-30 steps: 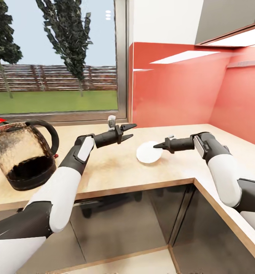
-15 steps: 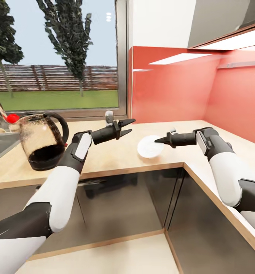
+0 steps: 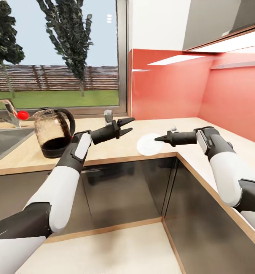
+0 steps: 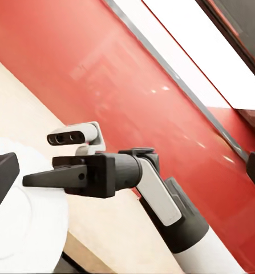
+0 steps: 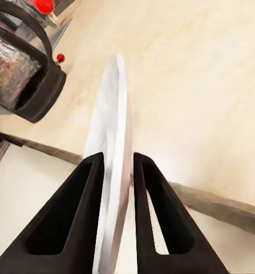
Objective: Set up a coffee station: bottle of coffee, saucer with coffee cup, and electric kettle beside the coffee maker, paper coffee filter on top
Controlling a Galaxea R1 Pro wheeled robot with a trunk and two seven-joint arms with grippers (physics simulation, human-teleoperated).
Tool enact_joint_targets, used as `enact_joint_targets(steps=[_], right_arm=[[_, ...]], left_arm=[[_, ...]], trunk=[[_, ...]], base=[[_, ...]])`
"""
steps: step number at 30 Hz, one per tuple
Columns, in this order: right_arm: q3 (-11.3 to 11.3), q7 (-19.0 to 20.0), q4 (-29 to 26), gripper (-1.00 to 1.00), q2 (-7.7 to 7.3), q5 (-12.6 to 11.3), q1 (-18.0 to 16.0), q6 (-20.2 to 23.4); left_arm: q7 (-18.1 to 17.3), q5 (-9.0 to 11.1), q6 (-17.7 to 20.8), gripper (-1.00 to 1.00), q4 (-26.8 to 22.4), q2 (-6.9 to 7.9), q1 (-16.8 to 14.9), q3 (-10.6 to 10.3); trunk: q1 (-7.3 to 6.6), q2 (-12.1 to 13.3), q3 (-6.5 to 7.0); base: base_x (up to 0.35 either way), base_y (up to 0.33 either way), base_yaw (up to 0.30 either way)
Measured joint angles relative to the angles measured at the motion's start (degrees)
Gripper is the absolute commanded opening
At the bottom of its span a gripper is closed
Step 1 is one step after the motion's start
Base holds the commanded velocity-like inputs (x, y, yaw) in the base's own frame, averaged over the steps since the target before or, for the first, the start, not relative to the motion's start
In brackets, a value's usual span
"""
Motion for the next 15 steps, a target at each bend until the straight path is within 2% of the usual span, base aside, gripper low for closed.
enact_joint_targets(steps=[2, 3, 7, 13, 15], right_arm=[[0.0, 0.0, -0.8, -1.0, -0.02, -0.3, 0.0, 0.0], [0.0, 0.0, -1.2, -1.0, -0.03, -0.6, 0.0, 0.0], [0.0, 0.0, -1.5, -1.0, -0.04, -0.7, 0.0, 0.0], [0.0, 0.0, -1.6, -1.0, -0.11, -0.7, 0.0, -0.1], [0.0, 0.0, -1.6, -1.0, -0.15, -0.7, 0.0, -0.1]], left_arm=[[-0.5, 0.0, 0.0, 1.0, 0.1, -0.02, 0.0, -0.1], [-2.8, 0.0, 0.1, 1.0, 0.4, -0.04, 0.0, -0.2], [-7.3, -0.3, 0.0, 1.0, 0.5, -0.05, 0.0, -0.2], [-8.6, -0.3, 0.0, 1.0, 0.3, 0.01, 0.1, -0.5], [-8.8, -0.4, 0.0, 1.0, 0.0, 0.04, 0.1, -1.1]], trunk=[[-0.01, 0.0, 0.0], [-0.02, 0.0, 0.0], [-0.03, 0.0, 0.0], [-0.03, 0.0, 0.0], [-0.03, 0.0, 0.0]], base=[[-0.108, 0.0, 0.0], [-0.05, 0.0, 0.0], [-0.022, 0.0, 0.0], [-0.005, 0.0, 0.0], [-0.001, 0.0, 0.0]])
